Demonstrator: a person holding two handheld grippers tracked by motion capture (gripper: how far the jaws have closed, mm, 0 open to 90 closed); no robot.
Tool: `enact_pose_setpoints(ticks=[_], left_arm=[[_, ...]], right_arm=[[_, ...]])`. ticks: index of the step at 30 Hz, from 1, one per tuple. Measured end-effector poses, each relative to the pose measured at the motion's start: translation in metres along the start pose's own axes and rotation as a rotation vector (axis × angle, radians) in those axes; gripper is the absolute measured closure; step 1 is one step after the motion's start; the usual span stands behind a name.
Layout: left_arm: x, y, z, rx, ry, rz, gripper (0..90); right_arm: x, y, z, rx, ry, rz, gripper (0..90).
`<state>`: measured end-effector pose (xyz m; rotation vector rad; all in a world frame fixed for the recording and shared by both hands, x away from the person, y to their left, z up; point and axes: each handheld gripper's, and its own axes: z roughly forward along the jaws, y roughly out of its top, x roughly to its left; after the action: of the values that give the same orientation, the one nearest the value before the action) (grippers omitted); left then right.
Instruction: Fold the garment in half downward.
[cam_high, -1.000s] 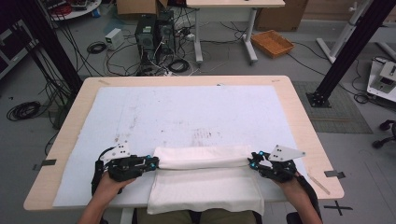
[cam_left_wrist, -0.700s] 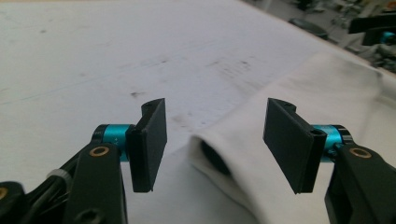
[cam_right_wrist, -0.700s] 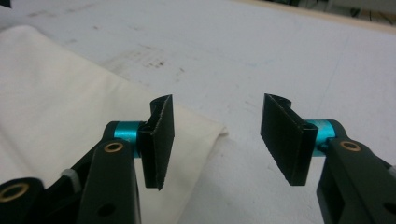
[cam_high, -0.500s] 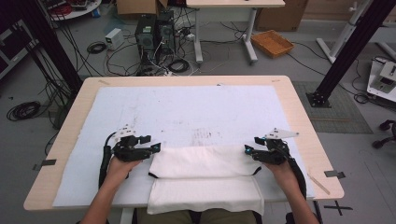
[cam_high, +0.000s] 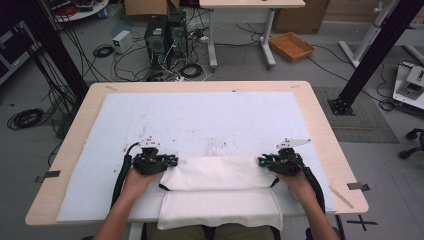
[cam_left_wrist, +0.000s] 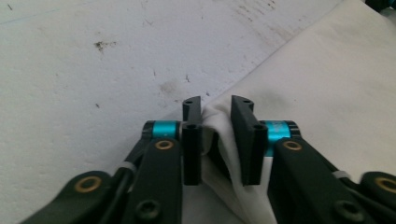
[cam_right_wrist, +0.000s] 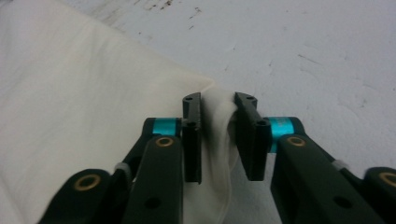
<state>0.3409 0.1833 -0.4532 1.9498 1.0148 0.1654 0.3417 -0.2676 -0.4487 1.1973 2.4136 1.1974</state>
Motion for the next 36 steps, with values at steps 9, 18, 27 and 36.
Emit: enact_pose_setpoints(ticks=[9, 18, 27, 36], left_arm=[[0.011, 0.015, -0.009, -0.137, -0.018, -0.034, 80.2], [0.033, 0.041, 0.0, -0.218, 0.059, -0.03, 80.2], [0.046, 0.057, 0.014, -0.226, 0.142, -0.056, 79.4], [0.045, 0.051, 0.0, -0.248, 0.174, -0.112, 58.3]], right_arm=[[-0.004, 0.013, -0.004, -0.061, -0.062, -0.05, 84.7], [-0.027, 0.051, 0.012, -0.104, -0.158, -0.031, 84.8], [-0.037, 0.066, 0.037, -0.122, -0.257, -0.017, 84.9], [-0.037, 0.064, 0.036, -0.111, -0.286, 0.005, 61.0]])
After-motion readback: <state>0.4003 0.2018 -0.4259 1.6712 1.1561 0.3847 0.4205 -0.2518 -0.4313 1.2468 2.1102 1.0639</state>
